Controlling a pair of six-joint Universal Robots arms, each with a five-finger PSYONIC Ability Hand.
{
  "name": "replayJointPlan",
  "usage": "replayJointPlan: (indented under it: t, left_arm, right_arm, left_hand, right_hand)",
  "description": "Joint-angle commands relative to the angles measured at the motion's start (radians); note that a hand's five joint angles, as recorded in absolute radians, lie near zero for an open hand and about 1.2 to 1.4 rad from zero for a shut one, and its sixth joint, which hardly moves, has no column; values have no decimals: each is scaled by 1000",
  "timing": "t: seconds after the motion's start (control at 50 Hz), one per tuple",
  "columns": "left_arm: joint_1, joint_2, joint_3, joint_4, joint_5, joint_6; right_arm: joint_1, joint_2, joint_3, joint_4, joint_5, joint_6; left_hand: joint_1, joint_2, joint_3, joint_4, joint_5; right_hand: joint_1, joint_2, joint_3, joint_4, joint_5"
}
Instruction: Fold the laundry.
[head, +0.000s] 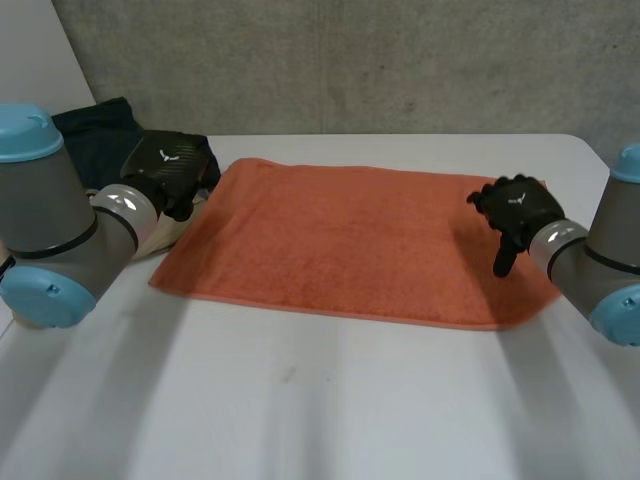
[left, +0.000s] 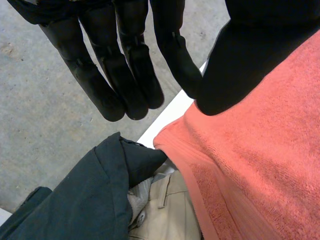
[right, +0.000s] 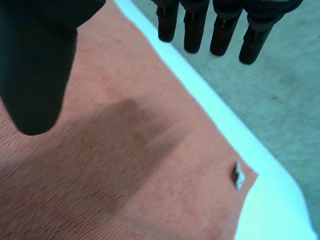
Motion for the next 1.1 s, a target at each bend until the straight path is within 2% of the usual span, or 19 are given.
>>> replayJointPlan:
  t: [0.02,0.12,0.22,0.26,0.28,0.3,0.36,0.42,0.58,0.74,0.94,1.1]
  left_arm:
    - [11,-14,3,-3,30,21]
    - [10,-14,5,-23,47,13]
    - [14,1,-3,-101,82,-5]
    - [16,4,-7,-146,101,-5]
    - [24,4,-19,-182,119,-4]
    - [28,3,-27,-203,125,0]
    - [50,-11,-53,-235,157,25]
    - [68,-37,-59,-223,176,67]
    - [100,-202,3,-197,161,231]
    - [93,-299,100,-198,150,214]
    - [90,-330,140,-186,124,211]
    - [84,-335,160,-157,118,190]
  right_arm:
    - [9,-44,-15,0,11,105]
    - [0,-47,-41,66,-26,143]
    - [-3,-48,-95,194,-19,133]
    - [-3,-48,-110,257,-16,125]
    - [-3,-48,-118,315,-18,117]
    - [-3,-48,-120,339,-24,114]
    - [-7,-53,-112,397,-35,111]
    - [-10,-59,-95,389,-50,111]
    - [-15,-74,32,278,-67,106]
    - [-6,-78,112,172,-64,100]
    - [2,-78,126,150,-62,83]
    - [9,-78,143,144,-67,82]
  left_hand:
    - [434,447,442,444,441]
    - [434,447,442,444,441]
    - [434,447,442,444,441]
    - [241,255,250,251,249]
    - [11,24,19,21,18]
    - [-73,-60,-65,-63,-65]
    - [-238,-224,-229,-228,-230]
    - [-311,-298,-303,-302,-304]
    - [-271,-257,-262,-261,-263]
    - [-200,-187,-192,-190,-192]
    - [-224,-210,-215,-214,-216]
    - [55,68,63,65,63]
  right_hand:
    - [-83,-86,-89,-86,-78]
    - [-83,-86,-89,-86,-78]
    - [-83,-86,-89,-86,-78]
    - [-83,-86,-89,-86,-78]
    - [-83,-86,-89,-86,-78]
    - [-83,-86,-89,-86,-78]
    - [-83,-86,-89,-86,-78]
    - [-83,-86,-89,-86,-78]
    - [-83,-86,-89,-86,-78]
    - [-83,-86,-89,-86,-78]
    - [-83,-86,-89,-86,-78]
    - [-83,-86,-89,-86,-78]
